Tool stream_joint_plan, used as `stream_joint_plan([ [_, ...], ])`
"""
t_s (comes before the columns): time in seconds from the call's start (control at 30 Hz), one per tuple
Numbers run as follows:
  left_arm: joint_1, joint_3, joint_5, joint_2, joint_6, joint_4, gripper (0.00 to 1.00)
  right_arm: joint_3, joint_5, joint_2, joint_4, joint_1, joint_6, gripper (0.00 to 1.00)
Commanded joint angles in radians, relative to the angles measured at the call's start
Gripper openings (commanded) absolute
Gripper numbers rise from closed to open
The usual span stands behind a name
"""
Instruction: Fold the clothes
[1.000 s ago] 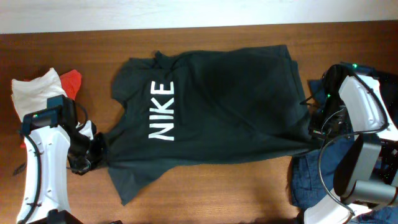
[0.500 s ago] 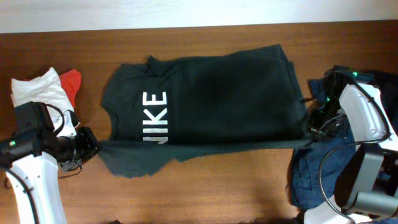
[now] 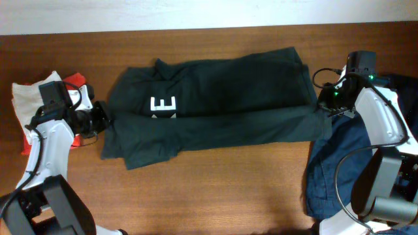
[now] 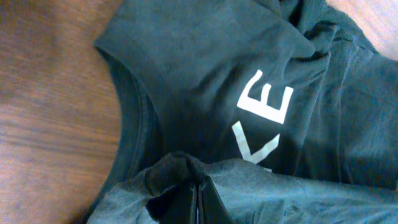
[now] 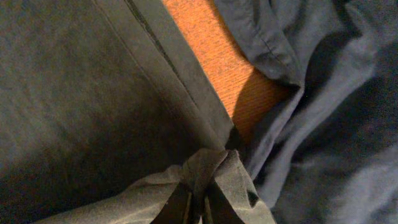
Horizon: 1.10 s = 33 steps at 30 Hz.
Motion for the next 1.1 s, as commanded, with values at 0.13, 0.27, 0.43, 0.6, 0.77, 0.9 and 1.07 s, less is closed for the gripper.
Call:
stream_joint_plan([
  [0.13,-0.042,0.003,-0.097,0.025,0.002,0.094,0.00,0.008,-0.022,0.059,0.052,-0.002,0.000,0.10],
  [0.27,-0.042,0.003,-0.155,0.025,0.002,0.098,0.00,0.008,-0.074,0.067,0.122,-0.002,0.001,0.18],
  [0.43,-0.042,0.026,-0.117,0.023,0.007,0.107,0.67,0.008,-0.062,0.068,0.055,-0.002,-0.020,0.42],
  [0.6,-0.193,0.112,-0.074,-0.039,0.088,-0.044,0.63,-0.169,-0.065,0.068,0.050,-0.002,-0.063,0.24],
  [0.77,-0.476,0.086,-0.245,-0.003,0.103,-0.259,0.61,-0.216,-0.065,0.068,0.085,-0.002,-0.063,0.23],
  [0.9,-0.597,0.009,-0.305,0.060,0.103,-0.294,0.61,-0.216,-0.065,0.068,0.085,-0.002,-0.063,0.23],
  [1.07,-0.631,-0.057,-0.425,0.092,0.102,-0.234,0.53,-0.216,-0.065,0.068,0.084,-0.002,-0.063,0.23],
])
